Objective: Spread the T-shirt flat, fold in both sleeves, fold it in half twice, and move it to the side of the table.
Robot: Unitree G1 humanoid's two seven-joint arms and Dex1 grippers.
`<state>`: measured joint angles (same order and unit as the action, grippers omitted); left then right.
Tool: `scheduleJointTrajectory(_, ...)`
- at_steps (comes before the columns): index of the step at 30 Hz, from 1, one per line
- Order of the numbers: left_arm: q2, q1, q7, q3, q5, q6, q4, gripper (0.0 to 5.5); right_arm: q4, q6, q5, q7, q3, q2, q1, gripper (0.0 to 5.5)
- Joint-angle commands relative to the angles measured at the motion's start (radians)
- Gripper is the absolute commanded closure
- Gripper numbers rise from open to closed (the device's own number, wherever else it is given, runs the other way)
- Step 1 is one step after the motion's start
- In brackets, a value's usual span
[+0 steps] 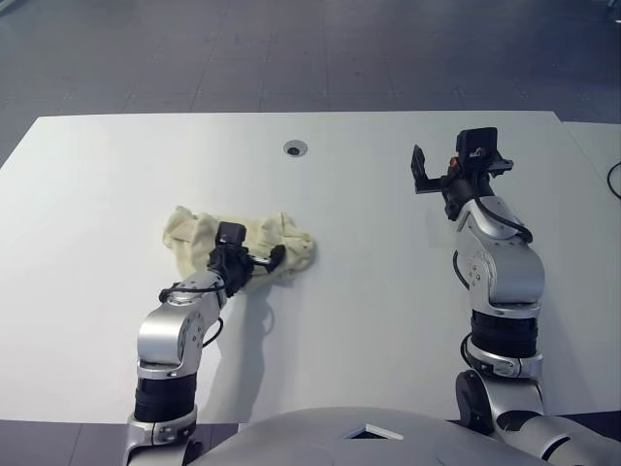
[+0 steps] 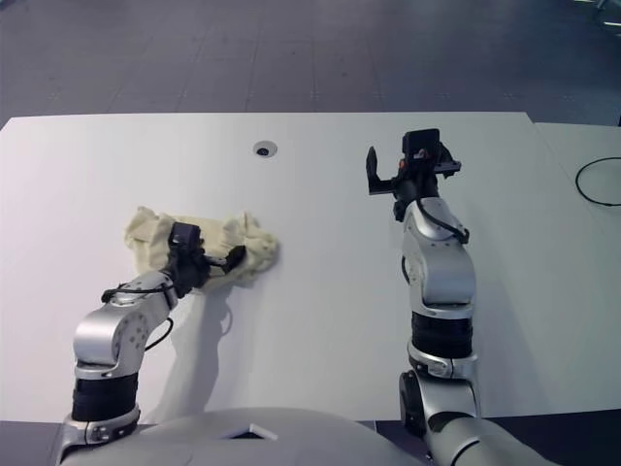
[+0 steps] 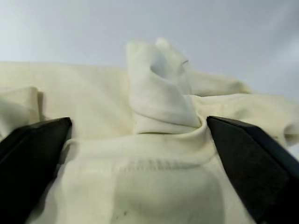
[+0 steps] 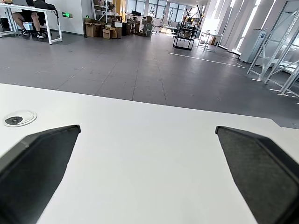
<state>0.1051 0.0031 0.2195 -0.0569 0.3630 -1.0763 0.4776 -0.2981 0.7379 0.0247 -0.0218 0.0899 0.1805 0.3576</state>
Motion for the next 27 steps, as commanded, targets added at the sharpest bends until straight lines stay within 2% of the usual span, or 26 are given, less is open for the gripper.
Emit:
scheduleJointTrajectory(1, -0.153, -0.002, -0.066, -0.048, 0.099, -0.199, 0.079, 0.1, -0.02, 0.006, -0.004, 0.019, 0.01, -0.012, -0.012, 0.12)
scheduleJointTrajectory(5, -0.236, -0.032, -0.111, -0.084, 0.139, -0.269, 0.126, 0.1, -0.022, 0.006, -0.001, 0.022, 0.01, -0.012, -0.014, 0.12)
scheduleJointTrajectory(9, -0.204, -0.102, -0.104, -0.145, 0.187, -0.282, 0.159, 0.1, -0.023, 0.006, 0.001, 0.013, 0.011, -0.001, -0.015, 0.12)
scheduleJointTrajectory(15, -0.051, -0.275, 0.012, -0.296, 0.324, -0.273, 0.153, 0.1, -0.036, 0.02, 0.102, -0.112, 0.026, 0.018, 0.001, 0.12)
scheduleJointTrajectory(20, 0.168, -0.317, 0.109, -0.274, 0.273, -0.124, 0.101, 0.1, -0.104, 0.221, 0.377, -0.357, 0.035, 0.067, 0.011, 0.12)
scheduleJointTrajectory(23, 0.245, -0.318, 0.109, -0.288, 0.229, -0.041, 0.048, 0.1, -0.123, 0.33, 0.49, -0.483, -0.012, 0.138, 0.013, 0.12)
scheduleJointTrajectory(27, 0.31, -0.314, 0.113, -0.283, 0.2, 0.02, 0.034, 0.1, -0.139, 0.442, 0.573, -0.542, -0.064, 0.188, 0.01, 0.12)
